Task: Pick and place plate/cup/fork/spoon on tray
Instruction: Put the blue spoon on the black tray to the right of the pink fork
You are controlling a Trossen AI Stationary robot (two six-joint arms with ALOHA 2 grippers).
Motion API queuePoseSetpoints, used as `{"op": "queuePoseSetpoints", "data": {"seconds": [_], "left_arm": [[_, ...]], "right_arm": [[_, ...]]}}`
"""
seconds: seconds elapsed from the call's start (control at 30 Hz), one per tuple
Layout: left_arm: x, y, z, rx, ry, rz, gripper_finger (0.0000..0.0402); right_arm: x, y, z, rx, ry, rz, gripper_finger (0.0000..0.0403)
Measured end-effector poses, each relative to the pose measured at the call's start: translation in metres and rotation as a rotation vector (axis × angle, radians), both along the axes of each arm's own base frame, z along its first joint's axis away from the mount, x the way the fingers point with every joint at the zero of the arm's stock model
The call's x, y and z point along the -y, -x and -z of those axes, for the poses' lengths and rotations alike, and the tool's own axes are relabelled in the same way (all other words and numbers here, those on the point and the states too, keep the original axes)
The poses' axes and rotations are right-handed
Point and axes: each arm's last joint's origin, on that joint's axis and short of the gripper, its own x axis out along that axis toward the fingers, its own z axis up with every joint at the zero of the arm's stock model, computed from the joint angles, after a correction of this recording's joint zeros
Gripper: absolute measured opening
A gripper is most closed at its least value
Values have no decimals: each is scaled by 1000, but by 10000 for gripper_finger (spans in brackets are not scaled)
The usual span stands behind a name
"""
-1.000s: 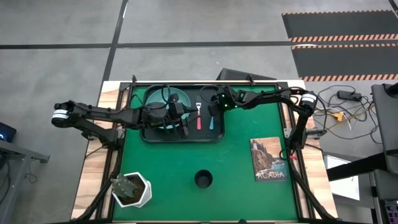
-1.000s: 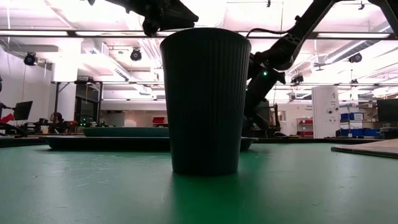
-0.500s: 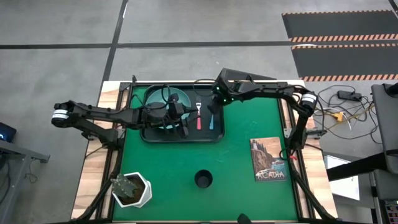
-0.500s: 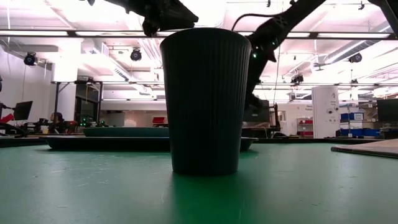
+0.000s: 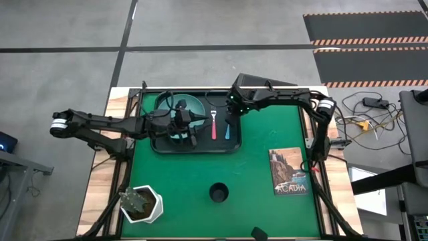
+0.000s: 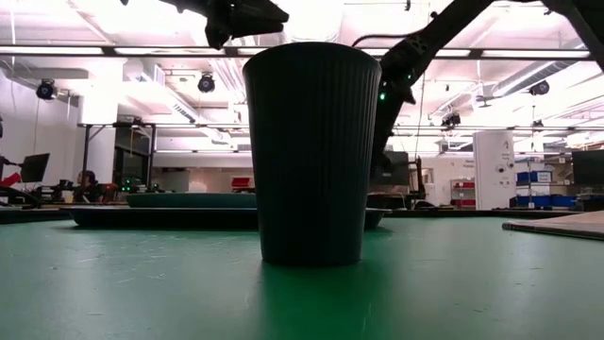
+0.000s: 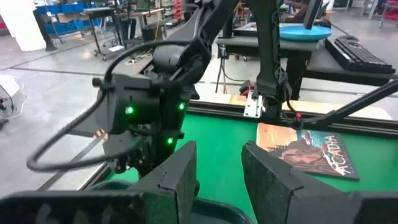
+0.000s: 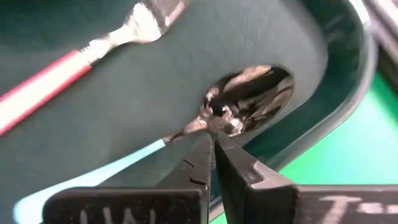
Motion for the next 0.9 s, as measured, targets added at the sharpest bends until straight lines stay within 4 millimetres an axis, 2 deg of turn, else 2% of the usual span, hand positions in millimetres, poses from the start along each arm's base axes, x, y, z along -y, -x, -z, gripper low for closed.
{"op": "queuePoseSetpoints", "data": {"seconds": [0.23, 0.9], "left_arm": [[2, 3, 1, 1, 4, 6, 109], [2, 3, 1, -1, -4, 6, 109]], "right_arm": [[5, -1, 25, -63, -33, 10, 9], [8, -2, 26, -61, 30, 40, 8]]}}
